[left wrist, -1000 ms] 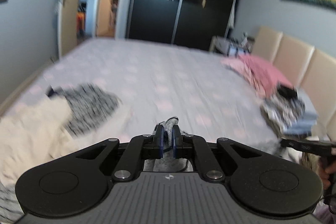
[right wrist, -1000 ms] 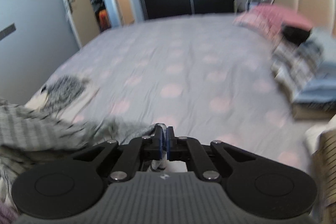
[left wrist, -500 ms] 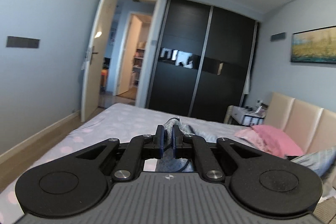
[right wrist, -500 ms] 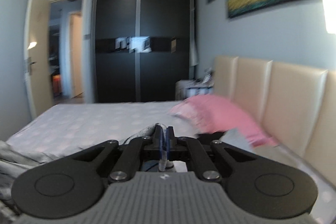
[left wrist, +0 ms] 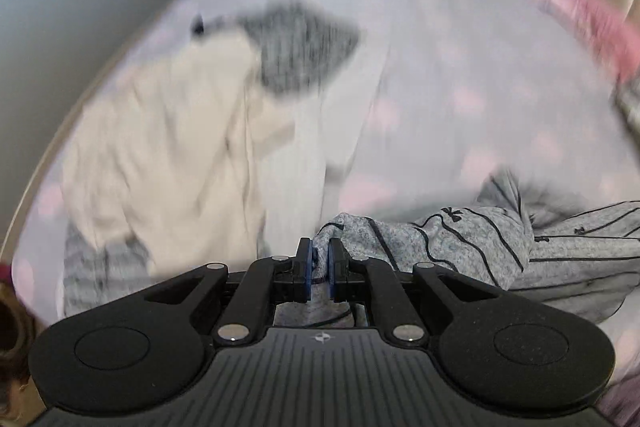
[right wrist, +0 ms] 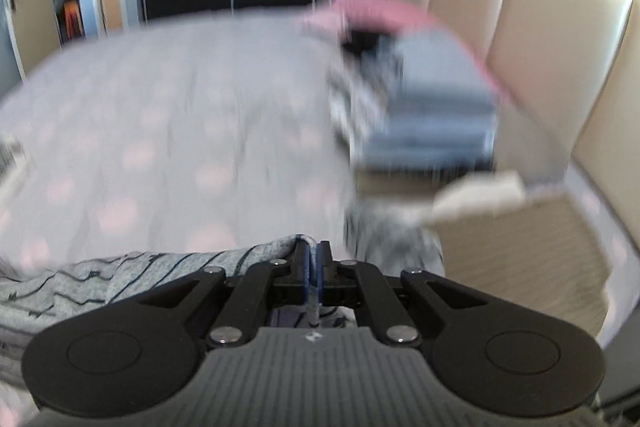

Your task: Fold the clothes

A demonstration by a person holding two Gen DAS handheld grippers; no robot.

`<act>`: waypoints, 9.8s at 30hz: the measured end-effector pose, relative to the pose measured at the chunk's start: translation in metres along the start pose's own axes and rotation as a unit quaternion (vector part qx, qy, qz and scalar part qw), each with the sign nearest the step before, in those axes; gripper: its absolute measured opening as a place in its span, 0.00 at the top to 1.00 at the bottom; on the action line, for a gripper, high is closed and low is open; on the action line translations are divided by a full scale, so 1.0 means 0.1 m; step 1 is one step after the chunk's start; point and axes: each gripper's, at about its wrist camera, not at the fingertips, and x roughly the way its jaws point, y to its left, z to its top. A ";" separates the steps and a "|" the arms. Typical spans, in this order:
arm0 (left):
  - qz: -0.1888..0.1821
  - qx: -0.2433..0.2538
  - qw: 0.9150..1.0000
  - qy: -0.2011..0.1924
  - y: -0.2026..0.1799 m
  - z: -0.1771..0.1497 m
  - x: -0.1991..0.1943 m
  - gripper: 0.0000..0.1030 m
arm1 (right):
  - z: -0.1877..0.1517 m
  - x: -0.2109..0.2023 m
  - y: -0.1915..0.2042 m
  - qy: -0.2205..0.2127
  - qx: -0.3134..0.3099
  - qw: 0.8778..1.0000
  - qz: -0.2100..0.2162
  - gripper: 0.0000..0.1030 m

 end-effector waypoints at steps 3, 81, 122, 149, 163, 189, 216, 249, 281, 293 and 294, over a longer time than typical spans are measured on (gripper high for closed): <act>0.017 0.037 0.999 0.032 0.00 -0.14 0.13 0.93 | -0.21 0.18 0.05 0.034 -0.011 0.999 -0.007 0.96; -0.272 0.299 0.914 -0.028 -1.82 -1.53 -0.36 0.98 | -1.53 0.04 1.78 0.229 0.089 0.880 0.407 0.83; -0.153 0.365 0.918 0.015 -2.11 0.04 1.37 0.61 | -1.27 0.48 1.99 0.175 -0.155 0.953 0.191 0.95; -0.094 0.180 0.931 -0.304 -0.82 0.37 -1.80 0.92 | 0.44 -1.20 1.14 -0.189 -0.079 0.975 0.083 0.96; -0.174 0.274 0.946 -0.012 -1.17 -0.79 -0.94 0.92 | 0.10 -0.59 1.05 -0.060 -0.118 0.988 0.081 0.96; -0.199 0.422 0.884 0.019 -1.73 -0.32 -0.69 0.77 | -0.64 0.24 0.84 0.068 -0.121 0.988 0.064 0.95; -0.195 0.650 0.732 -0.055 -2.64 0.43 0.81 0.73 | -1.16 0.78 0.43 0.221 -0.101 0.969 0.035 0.95; -0.107 0.471 0.857 -0.181 -2.23 0.77 -0.49 0.98 | -0.44 -0.07 0.51 0.012 -0.090 0.994 0.069 0.96; -0.136 0.205 0.754 -0.610 -1.31 0.04 -3.97 0.98 | 0.72 -3.63 0.54 -0.488 -0.007 0.873 -0.028 0.96; -0.087 0.196 0.789 -0.577 -1.22 0.24 -3.63 0.98 | 0.79 -3.55 0.71 -0.518 -0.042 0.854 -0.015 0.96; -0.078 0.200 0.799 -0.561 -1.27 0.34 -3.46 0.98 | 0.81 -3.41 0.75 -0.503 -0.049 0.863 -0.013 0.96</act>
